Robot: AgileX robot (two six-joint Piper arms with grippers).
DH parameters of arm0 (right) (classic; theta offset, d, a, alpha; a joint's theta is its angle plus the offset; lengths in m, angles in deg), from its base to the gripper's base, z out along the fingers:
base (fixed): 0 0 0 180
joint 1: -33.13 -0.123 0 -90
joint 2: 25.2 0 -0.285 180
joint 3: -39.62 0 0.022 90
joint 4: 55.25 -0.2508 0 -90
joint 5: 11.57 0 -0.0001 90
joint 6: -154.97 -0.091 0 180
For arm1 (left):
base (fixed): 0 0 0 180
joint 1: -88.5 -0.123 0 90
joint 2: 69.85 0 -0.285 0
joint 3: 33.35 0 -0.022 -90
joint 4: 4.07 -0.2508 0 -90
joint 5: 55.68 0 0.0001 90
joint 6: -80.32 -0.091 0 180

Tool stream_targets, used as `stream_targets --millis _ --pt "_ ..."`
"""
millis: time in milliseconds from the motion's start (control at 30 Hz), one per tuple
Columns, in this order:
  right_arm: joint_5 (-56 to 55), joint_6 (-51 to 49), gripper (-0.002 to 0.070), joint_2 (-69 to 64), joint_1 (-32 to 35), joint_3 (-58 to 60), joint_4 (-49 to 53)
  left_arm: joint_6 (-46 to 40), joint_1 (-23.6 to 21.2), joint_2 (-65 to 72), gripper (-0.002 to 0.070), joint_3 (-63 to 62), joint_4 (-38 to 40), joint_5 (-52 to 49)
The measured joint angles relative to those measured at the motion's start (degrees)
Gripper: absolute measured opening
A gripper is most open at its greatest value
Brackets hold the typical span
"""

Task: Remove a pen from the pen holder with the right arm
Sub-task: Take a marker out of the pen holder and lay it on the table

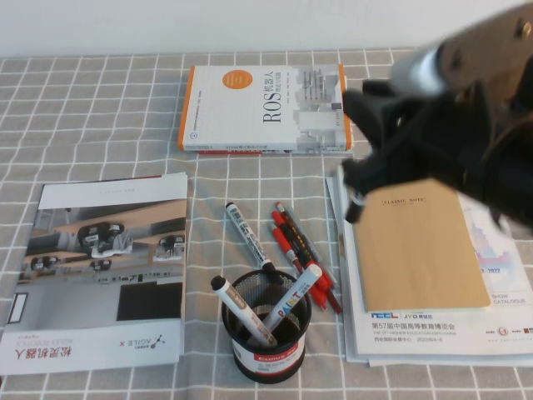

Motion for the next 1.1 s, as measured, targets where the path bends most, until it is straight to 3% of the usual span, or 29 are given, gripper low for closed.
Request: stream_targets --millis 200,333,1100 --pt "26.47 -41.95 0.0072 -5.76 16.31 -6.02 33.52 0.00 0.00 0.00 -0.0004 0.00 0.00 0.00" --pt "38.90 -55.44 0.0072 -11.86 19.72 -11.56 45.15 0.00 0.00 0.00 -0.0004 0.00 0.00 0.00" --pt "59.25 -60.41 0.0072 -45.94 17.64 -48.81 54.33 0.00 0.00 0.00 -0.0004 0.00 0.00 0.00"
